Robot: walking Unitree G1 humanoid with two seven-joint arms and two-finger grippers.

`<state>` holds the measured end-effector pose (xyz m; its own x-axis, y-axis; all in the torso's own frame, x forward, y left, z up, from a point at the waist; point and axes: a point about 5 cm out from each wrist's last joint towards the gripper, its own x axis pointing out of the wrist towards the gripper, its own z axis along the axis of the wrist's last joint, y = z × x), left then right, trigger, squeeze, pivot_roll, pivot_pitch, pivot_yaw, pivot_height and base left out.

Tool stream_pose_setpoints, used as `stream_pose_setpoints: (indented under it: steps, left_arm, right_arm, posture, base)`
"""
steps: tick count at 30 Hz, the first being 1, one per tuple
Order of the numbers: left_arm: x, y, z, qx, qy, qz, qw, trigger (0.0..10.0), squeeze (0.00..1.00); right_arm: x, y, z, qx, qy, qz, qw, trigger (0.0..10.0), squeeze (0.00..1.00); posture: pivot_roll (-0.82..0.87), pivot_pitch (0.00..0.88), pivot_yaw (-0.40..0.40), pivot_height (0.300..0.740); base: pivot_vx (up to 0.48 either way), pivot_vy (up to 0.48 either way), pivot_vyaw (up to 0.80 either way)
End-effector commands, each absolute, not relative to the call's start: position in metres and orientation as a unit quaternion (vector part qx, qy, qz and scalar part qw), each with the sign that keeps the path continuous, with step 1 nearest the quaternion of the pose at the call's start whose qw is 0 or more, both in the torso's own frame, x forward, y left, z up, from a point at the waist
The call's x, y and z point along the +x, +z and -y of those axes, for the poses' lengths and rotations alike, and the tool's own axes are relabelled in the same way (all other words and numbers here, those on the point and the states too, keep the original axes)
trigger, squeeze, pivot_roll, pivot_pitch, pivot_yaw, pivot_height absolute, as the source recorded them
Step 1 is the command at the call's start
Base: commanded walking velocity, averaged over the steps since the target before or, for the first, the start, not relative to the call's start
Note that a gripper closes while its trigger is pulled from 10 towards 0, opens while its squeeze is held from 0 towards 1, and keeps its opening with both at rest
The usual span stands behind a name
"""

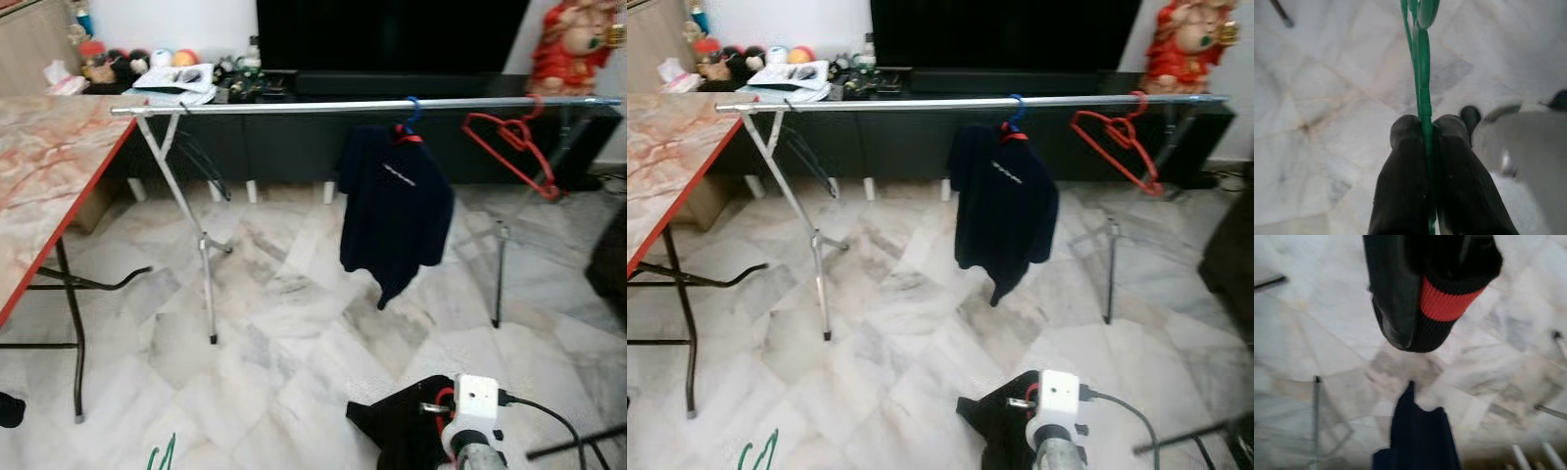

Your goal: Hang hanger

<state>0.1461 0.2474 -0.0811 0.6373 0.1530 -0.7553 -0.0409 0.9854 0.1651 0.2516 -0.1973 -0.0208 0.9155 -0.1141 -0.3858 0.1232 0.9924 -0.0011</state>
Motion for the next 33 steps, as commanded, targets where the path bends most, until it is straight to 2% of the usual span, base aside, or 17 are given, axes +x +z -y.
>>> stream_pose_setpoints:
  steps: [1,27,30,33]
  left_arm:
    - [0.134,-0.085,-0.252,0.067,0.061,-0.44,0.893,10.0,0.0]
    - [0.141,-0.079,-0.256,0.07,0.073,-0.413,0.905,10.0,0.0]
    - [0.157,-0.069,-0.258,0.103,0.075,-0.363,0.923,10.0,0.0]
    - [0.184,-0.051,-0.256,0.121,0.06,-0.291,0.947,10.0,0.0]
  right_arm:
    - [0.255,-0.018,0.191,0.017,-0.053,-0.187,0.981,10.0,0.0]
    - [0.256,-0.018,0.189,0.016,-0.05,-0.187,0.981,10.0,0.0]
    - [0.262,-0.016,0.192,-0.005,-0.048,-0.2,0.979,10.0,0.0]
    - [0.283,0.005,0.202,0.002,-0.064,-0.162,0.985,10.0,0.0]
  posture:
    - [0.02,0.106,-0.011,0.74]
    - [0.02,0.113,-0.008,0.74]
    - [0.02,0.116,-0.003,0.74]
    - [0.02,0.113,-0.008,0.74]
  base:
    - [-0.334,0.0,0.0]
    - [-0.023,0.0,0.0]
    - [0.0,0.0,0.0]
    - [0.0,0.0,0.0]
